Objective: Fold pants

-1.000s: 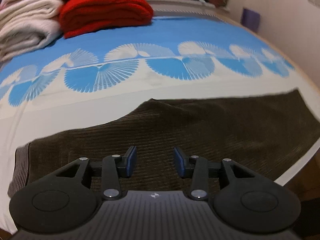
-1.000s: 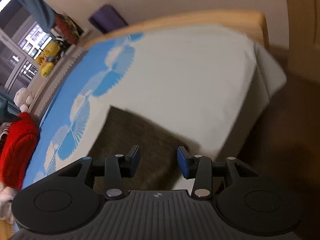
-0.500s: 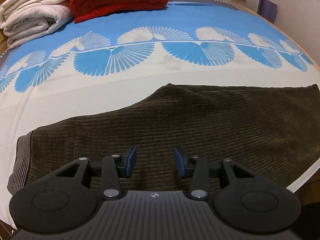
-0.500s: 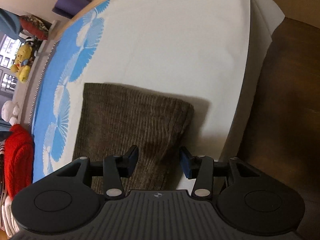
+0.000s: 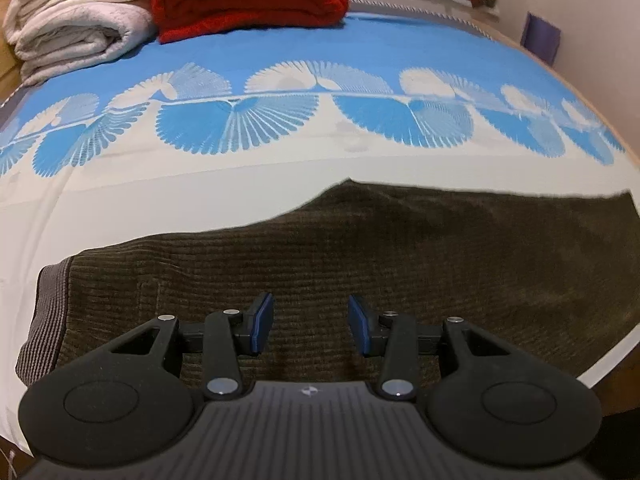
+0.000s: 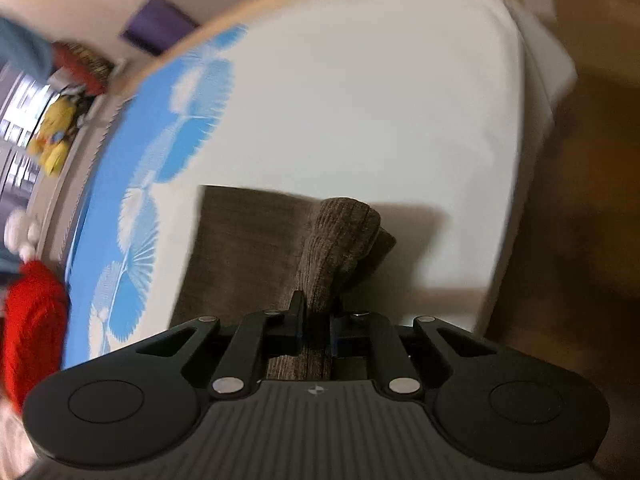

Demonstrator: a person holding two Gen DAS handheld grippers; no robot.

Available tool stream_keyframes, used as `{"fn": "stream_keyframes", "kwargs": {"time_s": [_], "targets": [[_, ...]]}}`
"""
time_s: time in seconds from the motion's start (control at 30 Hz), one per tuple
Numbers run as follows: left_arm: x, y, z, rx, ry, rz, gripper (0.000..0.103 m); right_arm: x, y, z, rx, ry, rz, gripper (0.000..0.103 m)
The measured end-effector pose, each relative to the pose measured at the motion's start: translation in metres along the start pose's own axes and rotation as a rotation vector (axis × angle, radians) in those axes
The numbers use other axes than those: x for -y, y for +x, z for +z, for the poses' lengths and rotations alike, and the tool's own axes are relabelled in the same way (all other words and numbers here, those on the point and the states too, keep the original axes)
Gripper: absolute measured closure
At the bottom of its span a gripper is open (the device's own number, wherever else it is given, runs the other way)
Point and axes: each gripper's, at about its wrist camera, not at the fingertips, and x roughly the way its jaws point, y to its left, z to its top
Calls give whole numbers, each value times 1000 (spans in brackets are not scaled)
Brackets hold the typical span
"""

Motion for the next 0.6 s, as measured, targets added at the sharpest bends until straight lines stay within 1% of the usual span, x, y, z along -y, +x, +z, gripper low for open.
{"fn": "stream_keyframes", "kwargs": {"time_s": [0.07,0.13,0.2,0.27,0.33,0.37,0.43,0.47,0.5,0.53,0.6], "targets": [[-7,-4,2,12,-29,-2,57,-47,-29,-16,111,-192,44,93],[-15,-8,3,20,-54,0,57,-101,-61,-49,223,-417,96,93],[-24,-11,4,28,-75,6,57,-151,-94,-98,321,-625,182,93],[-34,-14,3,31,-102,9,57,-192,-119,-155,394,-818,263,93],[-45,-17,1,30,-128,12,57,-223,-136,-220,429,-996,352,93],[-50,-18,0,28,-139,14,57,-235,-140,-253,429,-1078,400,93],[-61,-19,-3,23,-157,21,57,-250,-141,-321,384,-1244,486,93],[-66,-20,-5,19,-165,24,57,-253,-137,-353,346,-1322,516,92],[-72,-20,-8,11,-176,26,57,-254,-130,-381,285,-1400,535,92],[-77,-20,-10,3,-185,25,57,-254,-118,-410,178,-1489,541,90],[-87,-19,-14,-16,-200,16,57,-247,-92,-457,-51,-1647,516,84]]}}
